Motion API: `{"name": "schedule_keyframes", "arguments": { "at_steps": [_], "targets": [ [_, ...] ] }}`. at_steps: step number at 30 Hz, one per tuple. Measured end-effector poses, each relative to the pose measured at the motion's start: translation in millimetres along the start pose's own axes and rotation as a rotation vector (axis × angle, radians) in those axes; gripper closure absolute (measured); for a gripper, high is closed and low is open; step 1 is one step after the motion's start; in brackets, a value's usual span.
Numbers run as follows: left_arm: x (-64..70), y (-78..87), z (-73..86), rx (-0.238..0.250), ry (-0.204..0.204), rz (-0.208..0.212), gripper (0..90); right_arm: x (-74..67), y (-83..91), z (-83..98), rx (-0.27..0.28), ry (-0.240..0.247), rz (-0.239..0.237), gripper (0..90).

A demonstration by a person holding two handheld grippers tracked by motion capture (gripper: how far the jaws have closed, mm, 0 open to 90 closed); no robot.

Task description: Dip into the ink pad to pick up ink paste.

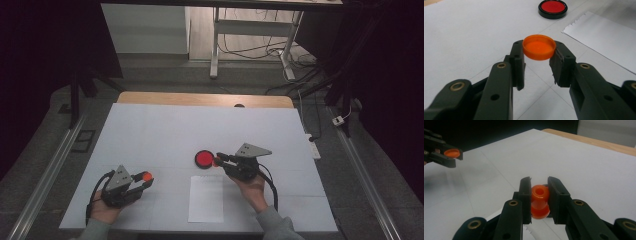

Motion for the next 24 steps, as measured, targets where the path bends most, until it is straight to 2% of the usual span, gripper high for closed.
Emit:
{"name": "schedule_keyframes", "arguments": {
  "at_steps": [11,24],
  "targets": [
    [-0.9,0.5,0.8,-0.002,-0.001,0.0,65.4,-3.5,14.4,5.1,-0.002,0.004,-0.006,73.5],
    [-1.7,0.5,1.1,-0.002,0.002,0.001,65.4,-15.8,30.8,10.0,-0.013,0.013,-0.048,73.4]
  ]
}}
Point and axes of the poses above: each handheld gripper's, and its own axes: y roughly backward along the jaws, z roughly out of its underside, x roughly to its right, the point moved 7 cm from there along -y, roughly forward along the jaws, and after that the axes turned 5 degrees about x, right-handed, at the moved point
